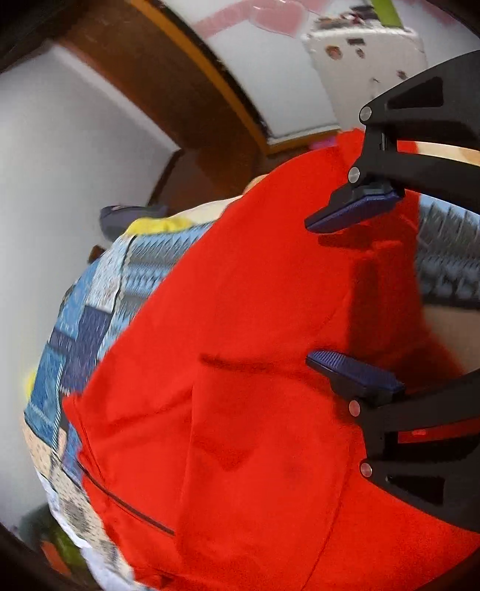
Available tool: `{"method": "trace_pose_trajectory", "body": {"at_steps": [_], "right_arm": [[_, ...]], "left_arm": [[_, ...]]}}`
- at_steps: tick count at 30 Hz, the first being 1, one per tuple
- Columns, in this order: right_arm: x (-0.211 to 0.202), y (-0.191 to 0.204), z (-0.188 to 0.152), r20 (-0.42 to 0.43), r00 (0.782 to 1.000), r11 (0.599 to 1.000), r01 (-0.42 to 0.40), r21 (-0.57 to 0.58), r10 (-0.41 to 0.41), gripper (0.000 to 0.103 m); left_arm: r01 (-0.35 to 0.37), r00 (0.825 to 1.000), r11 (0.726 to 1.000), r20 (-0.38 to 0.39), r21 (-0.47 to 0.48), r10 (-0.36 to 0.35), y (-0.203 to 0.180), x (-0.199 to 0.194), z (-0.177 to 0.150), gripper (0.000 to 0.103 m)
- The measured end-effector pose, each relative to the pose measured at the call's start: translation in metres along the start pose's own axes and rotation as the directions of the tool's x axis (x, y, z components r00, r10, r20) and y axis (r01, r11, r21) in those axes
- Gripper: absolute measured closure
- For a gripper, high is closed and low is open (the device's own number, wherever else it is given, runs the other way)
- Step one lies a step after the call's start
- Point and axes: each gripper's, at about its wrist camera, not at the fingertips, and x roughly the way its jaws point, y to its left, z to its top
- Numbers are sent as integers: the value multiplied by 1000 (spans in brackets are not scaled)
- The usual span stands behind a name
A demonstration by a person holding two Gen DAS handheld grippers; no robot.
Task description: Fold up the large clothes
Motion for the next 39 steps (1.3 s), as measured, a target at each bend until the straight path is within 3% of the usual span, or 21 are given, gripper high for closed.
{"method": "trace_pose_trajectory", "body": {"at_steps": [3, 7, 9, 11, 13, 16, 19, 22, 24, 28, 30, 32, 35, 39], "right_arm": [[-16, -33, -5, 21, 997, 993, -79, 89, 77, 39], [-31, -72, -11, 29, 995, 979, -102, 175, 98, 37], [-35, -96, -14, 32, 992, 966, -124, 225, 120, 37], [-39, -113, -20, 29, 989, 953, -149, 264, 147, 32], [-42, -131, -28, 35, 985, 937, -169, 306, 166, 27], [-37, -156, -41, 28, 984, 916, -172, 361, 174, 25], [-19, -177, -55, -12, 981, 892, -172, 418, 195, 25], [6, -196, -72, -54, 969, 852, -184, 490, 240, 25], [23, -209, -83, -70, 958, 812, -194, 550, 277, 25], [53, -234, -98, -52, 923, 683, -243, 689, 381, 25], [61, -245, -96, -17, 907, 616, -272, 739, 421, 25], [65, -251, -88, 7, 903, 595, -289, 750, 430, 25], [77, -251, -71, -8, 902, 608, -285, 741, 432, 25], [109, -236, -68, -73, 876, 599, -263, 757, 477, 26]], "left_arm": [[7, 1000, 1000, 20, -15, -7, -4, -15, 2, 94], [-30, 993, 995, 113, 91, 20, -32, -55, 9, 94], [2, 991, 993, 133, 122, -18, -47, -72, 13, 91], [56, 986, 987, 149, 150, -79, -67, -89, 17, 82], [97, 978, 976, 165, 194, -130, -93, -104, 20, 58], [168, 960, 951, 175, 259, -218, -136, -120, 19, 46], [258, 945, 912, 113, 318, -307, -184, -122, 18, 38], [323, 932, 879, 44, 351, -360, -230, -111, 12, 38], [325, 936, 869, 2, 374, -351, -259, -97, 7, 38], [327, 943, 859, -74, 394, -324, -294, -66, -4, 38], [317, 946, 864, -62, 392, -319, -303, -58, -8, 37], [311, 946, 868, -40, 387, -321, -305, -58, -8, 35], [332, 940, 869, -51, 366, -338, -307, -54, -6, 35], [342, 935, 873, -35, 349, -352, -303, -53, -9, 34]]}}
